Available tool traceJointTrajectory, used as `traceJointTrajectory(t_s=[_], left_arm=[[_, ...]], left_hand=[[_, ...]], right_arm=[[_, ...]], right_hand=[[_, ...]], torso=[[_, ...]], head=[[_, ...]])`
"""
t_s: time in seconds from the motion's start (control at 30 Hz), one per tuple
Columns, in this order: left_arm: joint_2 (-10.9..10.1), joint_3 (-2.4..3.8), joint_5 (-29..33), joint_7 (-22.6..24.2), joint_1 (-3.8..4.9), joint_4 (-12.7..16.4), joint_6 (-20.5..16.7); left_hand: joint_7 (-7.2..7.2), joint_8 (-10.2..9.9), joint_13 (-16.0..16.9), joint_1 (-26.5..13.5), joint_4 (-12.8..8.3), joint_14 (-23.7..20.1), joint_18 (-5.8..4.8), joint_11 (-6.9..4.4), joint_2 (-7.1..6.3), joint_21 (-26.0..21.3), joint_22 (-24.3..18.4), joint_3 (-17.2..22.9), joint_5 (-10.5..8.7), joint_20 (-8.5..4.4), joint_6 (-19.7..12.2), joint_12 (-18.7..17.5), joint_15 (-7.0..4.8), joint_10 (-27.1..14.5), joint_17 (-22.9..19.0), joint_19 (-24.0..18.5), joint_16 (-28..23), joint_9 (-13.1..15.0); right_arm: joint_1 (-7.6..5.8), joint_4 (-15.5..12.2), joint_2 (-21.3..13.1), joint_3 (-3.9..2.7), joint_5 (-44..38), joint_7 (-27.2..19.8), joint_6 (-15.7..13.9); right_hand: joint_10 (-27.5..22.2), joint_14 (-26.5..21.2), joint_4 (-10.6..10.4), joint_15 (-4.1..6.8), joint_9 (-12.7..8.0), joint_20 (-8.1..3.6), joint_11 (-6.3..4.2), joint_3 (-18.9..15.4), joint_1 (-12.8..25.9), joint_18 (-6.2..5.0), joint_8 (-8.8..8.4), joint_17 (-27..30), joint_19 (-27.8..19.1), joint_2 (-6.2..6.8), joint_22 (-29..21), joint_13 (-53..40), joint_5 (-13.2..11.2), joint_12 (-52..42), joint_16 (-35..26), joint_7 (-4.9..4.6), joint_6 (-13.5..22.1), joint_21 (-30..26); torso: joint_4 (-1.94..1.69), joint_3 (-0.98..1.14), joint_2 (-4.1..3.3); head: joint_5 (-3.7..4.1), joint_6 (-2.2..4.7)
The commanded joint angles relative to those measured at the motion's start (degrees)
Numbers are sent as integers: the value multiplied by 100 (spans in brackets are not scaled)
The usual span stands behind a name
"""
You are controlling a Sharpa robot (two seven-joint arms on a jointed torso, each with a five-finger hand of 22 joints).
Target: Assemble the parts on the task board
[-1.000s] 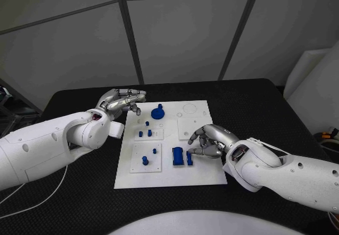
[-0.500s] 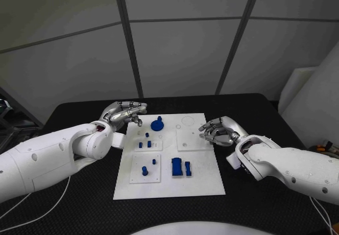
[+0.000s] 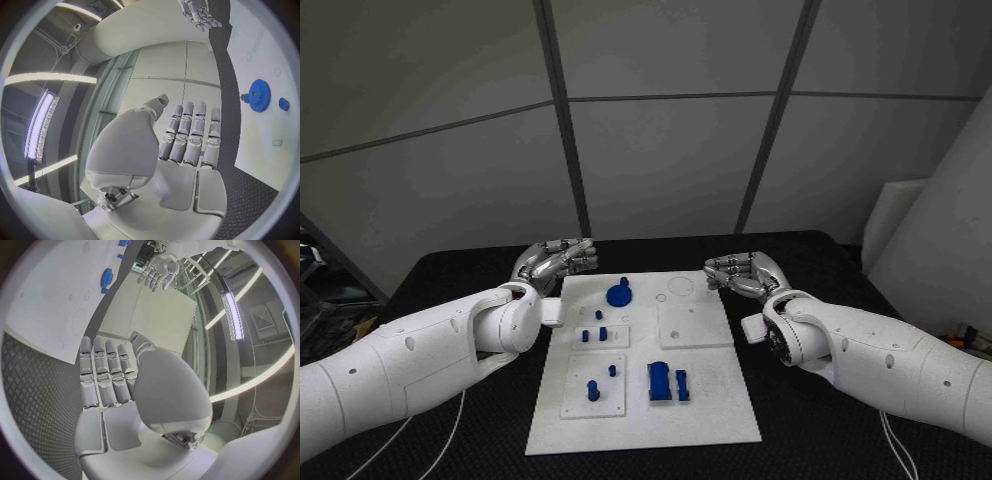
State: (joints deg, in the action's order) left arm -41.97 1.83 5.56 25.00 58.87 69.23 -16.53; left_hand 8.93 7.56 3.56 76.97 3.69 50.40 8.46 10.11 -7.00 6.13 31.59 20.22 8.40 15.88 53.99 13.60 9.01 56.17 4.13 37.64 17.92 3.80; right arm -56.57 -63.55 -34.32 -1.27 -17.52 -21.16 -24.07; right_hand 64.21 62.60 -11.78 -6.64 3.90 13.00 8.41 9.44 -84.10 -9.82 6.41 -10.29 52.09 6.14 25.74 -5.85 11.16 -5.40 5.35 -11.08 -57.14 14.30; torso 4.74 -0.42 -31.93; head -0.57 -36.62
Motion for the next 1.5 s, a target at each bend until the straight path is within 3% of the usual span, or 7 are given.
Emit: traceJointTrajectory(t_s=[0.03, 0.07, 0.6, 0.67, 0.77, 0.83, 1.5], left_arm=[[96, 5, 298, 403, 2, -150, -219], [49, 0, 48, 51, -4, -79, -36], [-139, -107, -305, 302, 74, 1179, -1628], [-182, -132, -387, 360, 92, 1470, -1996], [-223, -155, -463, 414, 109, 1740, -2339], [-243, -166, -501, 441, 117, 1878, -2513], [-272, -183, -556, 480, 129, 2072, -2759]], left_hand=[[-54, -150, 4, 85, 8, 82, 229, 61, 44, -152, -287, -123, 4, 55, 37, -293, 44, -3, -51, -5, -424, -5], [-293, -307, -356, -2291, -369, -1479, -250, -281, 228, -613, -1104, -672, -252, -463, -1600, -566, -237, -1685, -413, -1142, -768, -380], [-893, -756, -356, -4729, -369, -3086, -45, -602, 700, -613, -2069, -1300, -840, -963, -3324, -1360, -901, -3477, -413, -2330, -1277, -380], [-893, -756, -356, -5003, -369, -3268, -44, -1011, 700, -613, -2170, -1366, -840, -1022, -3517, -1360, -901, -3672, -413, -2463, -1327, -380], [-893, -756, -356, -5306, -369, -3467, -45, -1011, 700, -613, -2282, -1440, -840, -1084, -3728, -1360, -901, -3894, -413, -2611, -1377, -380], [-893, -756, -356, -5490, -369, -3589, -44, -1011, 700, -613, -2349, -1484, -840, -1125, -3855, -1360, -901, -4026, -413, -2696, -1792, -380], [-893, -756, -356, -6740, -369, -4413, -44, -1011, 700, -613, -3159, -2022, -840, -1588, -4732, -1360, -901, -4929, -413, -3295, -1792, -380]], right_arm=[[-14, 223, 125, -10, 530, -397, 453], [0, 120, 70, -1, 104, -57, 68], [-208, -1476, -570, 73, 1057, -524, -1131], [-256, -1850, -720, 90, 1280, -633, -1411], [-302, -2199, -861, 106, 1489, -735, -1674], [-325, -2378, -932, 114, 1596, -787, -1809], [-359, -2640, -1037, 127, 1752, -863, -2005]], right_hand=[[73, 97, 86, -17, -3, -1, -4, -143, 95, -85, -157, 252, 185, -75, -311, 205, 32, 122, -157, -25, -84, -272], [-1898, -1837, 396, 184, -390, -386, -254, -353, 2565, 295, -641, 434, -1472, -614, -927, 585, -335, 540, -535, 310, 1681, -565], [-3931, -3826, 761, 664, -390, -800, -841, -944, 5220, 518, -641, 1029, -3145, -614, -1698, 585, -678, 540, -535, 672, 3496, -979], [-4148, -4037, 1178, 664, -390, -845, -841, -944, 5498, 517, -641, 1029, -3324, -614, -1774, 585, -715, 540, -535, 1108, 3688, -1017], [-4405, -4286, 1178, 664, -390, -895, -841, -944, 5825, 982, -641, 1029, -3537, -614, -1864, 585, -1116, 540, -535, 1108, 3914, -1430], [-4564, -4442, 1178, 664, -390, -1300, -841, -944, 6027, 580, -641, 1029, -3667, -614, -1919, 585, -1116, 540, -535, 1108, 4054, -1430], [-5611, -5470, 1178, 664, -390, -1300, -841, -944, 7370, 982, -641, 1029, -4531, -614, -2574, 585, -1116, 540, -535, 1108, 4996, -1430]], torso=[[-8, 12, -8], [-1, 1, 0], [-469, 41, 74], [-474, 42, 75], [-474, 42, 75], [-474, 42, 75], [-474, 42, 75]], head=[[-23, 54], [-5, 18], [56, 222], [57, 224], [57, 224], [57, 224], [57, 224]])
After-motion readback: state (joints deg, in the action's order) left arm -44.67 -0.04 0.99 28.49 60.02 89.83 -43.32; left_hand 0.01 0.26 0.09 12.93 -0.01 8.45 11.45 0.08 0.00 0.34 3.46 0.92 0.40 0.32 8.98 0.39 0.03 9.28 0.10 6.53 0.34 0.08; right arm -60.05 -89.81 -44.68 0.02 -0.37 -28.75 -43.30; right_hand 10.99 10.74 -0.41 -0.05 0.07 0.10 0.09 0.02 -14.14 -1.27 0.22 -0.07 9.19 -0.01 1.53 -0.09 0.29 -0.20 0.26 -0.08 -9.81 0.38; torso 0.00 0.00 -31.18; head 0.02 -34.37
